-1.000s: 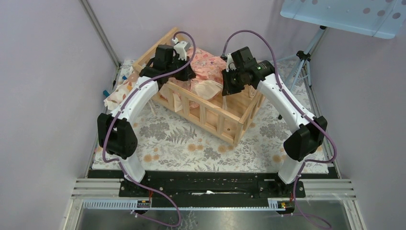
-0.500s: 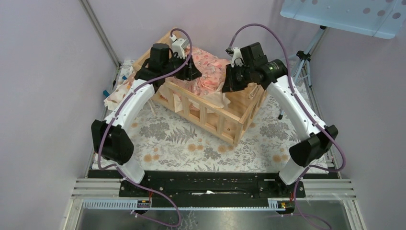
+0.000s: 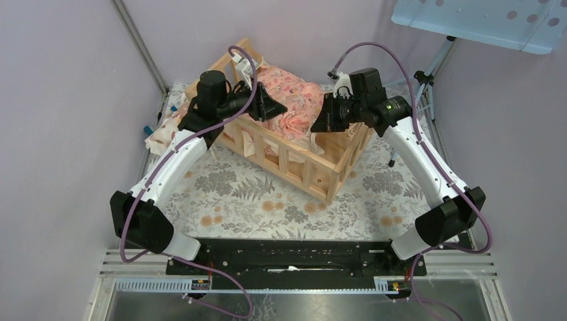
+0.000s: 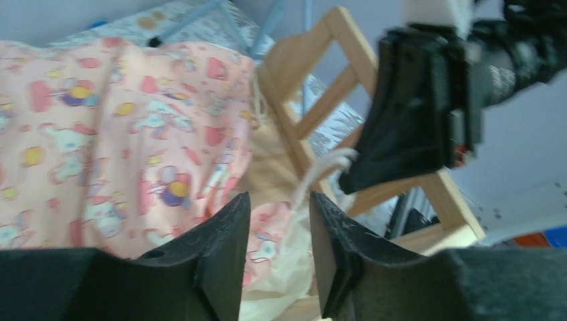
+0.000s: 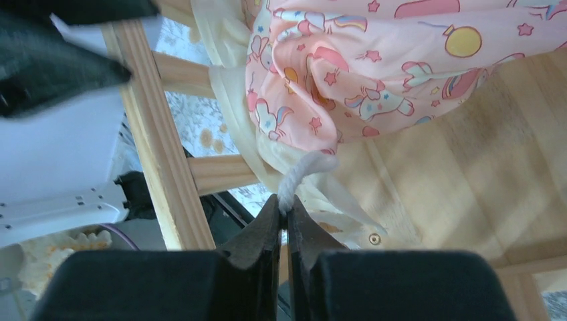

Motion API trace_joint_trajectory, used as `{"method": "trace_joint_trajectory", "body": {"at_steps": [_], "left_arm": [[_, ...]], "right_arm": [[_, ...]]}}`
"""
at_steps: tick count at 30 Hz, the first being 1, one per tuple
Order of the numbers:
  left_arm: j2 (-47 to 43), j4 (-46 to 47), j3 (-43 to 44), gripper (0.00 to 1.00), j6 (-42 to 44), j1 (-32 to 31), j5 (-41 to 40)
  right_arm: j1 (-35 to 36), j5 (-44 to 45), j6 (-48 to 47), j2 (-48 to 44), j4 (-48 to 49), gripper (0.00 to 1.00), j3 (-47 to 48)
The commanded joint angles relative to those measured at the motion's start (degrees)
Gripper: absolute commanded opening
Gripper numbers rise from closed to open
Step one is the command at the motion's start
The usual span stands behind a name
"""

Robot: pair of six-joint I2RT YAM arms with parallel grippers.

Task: Set up the pet bed
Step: Cross the ropes on the bed frame.

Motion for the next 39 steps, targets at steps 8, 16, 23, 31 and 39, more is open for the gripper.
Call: {"method": "trace_joint_trajectory", "body": {"at_steps": [8,16,23,31,39], "left_arm": [[-5.5,15.1,-8.3,0.33,-3.2,-6.2,6.2],[-3.1,19.5,-9.6,0.32,-5.7,-6.8,7.4],[-1.9,26.5,-11.1,0.26,-9.6,-7.9,10.8],[-1.0,25.6,-11.7,0.27,-8.2,-8.4,9.6],[-0.4,24.7,-11.8,0.34,-7.0,-8.4,5.8]], "right_arm": [[-1.7,-1.8,18.5,-5.6,24.1,0.03,-8.9],[-2.5,-3.5,21.8,-8.4,30.2,0.04,-13.1],[-3.2,-4.8,22.6,-8.8,31.2,0.04,-14.1],[-3.4,-6.6,23.4,-8.6,32.5,0.05,-14.8],[-3.5,-7.6,22.0,-8.9,31.6,0.06,-15.0]]}}
